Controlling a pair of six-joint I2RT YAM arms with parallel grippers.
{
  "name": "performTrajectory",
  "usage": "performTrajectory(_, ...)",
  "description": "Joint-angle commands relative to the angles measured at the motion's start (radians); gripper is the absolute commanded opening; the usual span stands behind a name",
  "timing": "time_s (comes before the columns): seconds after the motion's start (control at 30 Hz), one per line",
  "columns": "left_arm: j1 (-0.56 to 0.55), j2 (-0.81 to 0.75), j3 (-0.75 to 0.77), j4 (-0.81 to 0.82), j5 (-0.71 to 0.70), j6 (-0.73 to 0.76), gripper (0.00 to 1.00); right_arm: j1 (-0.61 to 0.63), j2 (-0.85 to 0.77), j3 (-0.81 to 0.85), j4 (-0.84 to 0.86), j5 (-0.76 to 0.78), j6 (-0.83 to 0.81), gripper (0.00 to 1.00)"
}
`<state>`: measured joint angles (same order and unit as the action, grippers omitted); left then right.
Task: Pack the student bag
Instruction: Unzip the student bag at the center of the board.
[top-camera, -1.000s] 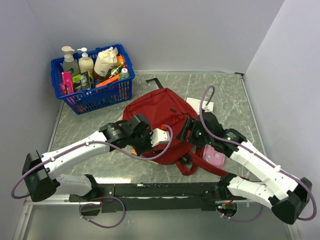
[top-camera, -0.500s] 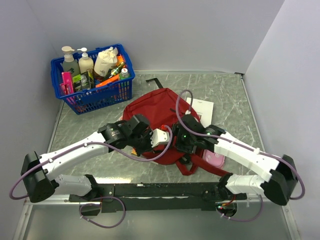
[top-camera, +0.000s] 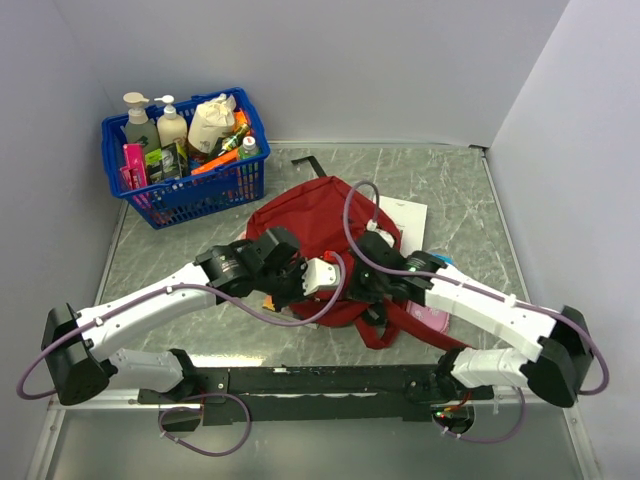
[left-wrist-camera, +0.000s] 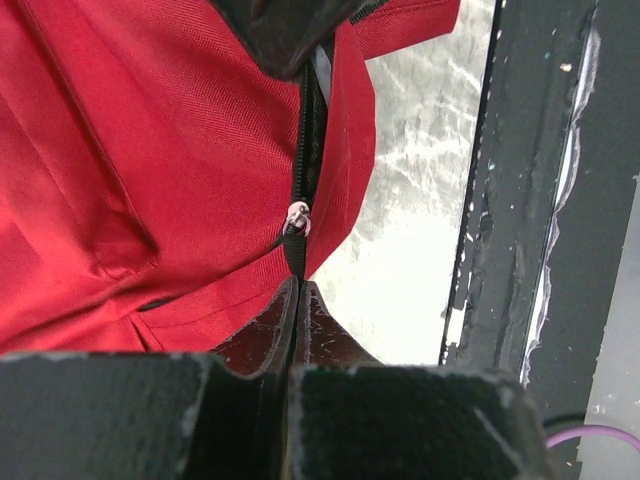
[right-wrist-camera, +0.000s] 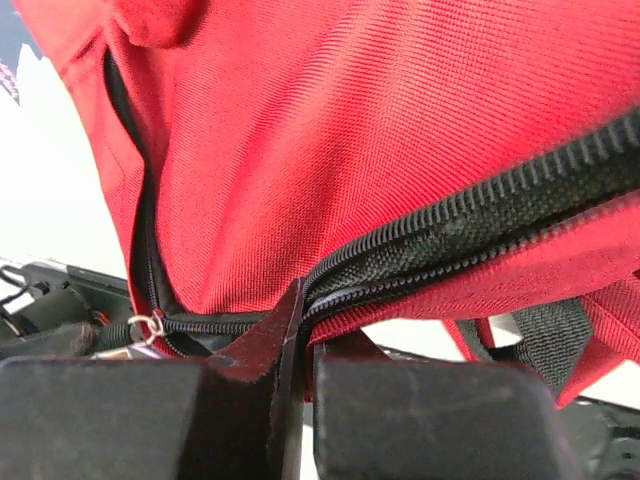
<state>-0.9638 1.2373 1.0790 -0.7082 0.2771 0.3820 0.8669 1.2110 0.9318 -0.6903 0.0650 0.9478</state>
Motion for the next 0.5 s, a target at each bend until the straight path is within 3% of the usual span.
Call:
performTrajectory(0.0,-0.004,0.001,0.062,-0.022,0.040,0.049,0.01,0.000,-0.132,0.007,-0.087,0.111,-0.092,0.00)
performTrajectory(0.47,0.063,0.001,-0.077,-0.040,-0.022,0.078,0.01,-0.026,-0.367,-0.280,-0.123,0.136,-0.021,0.00)
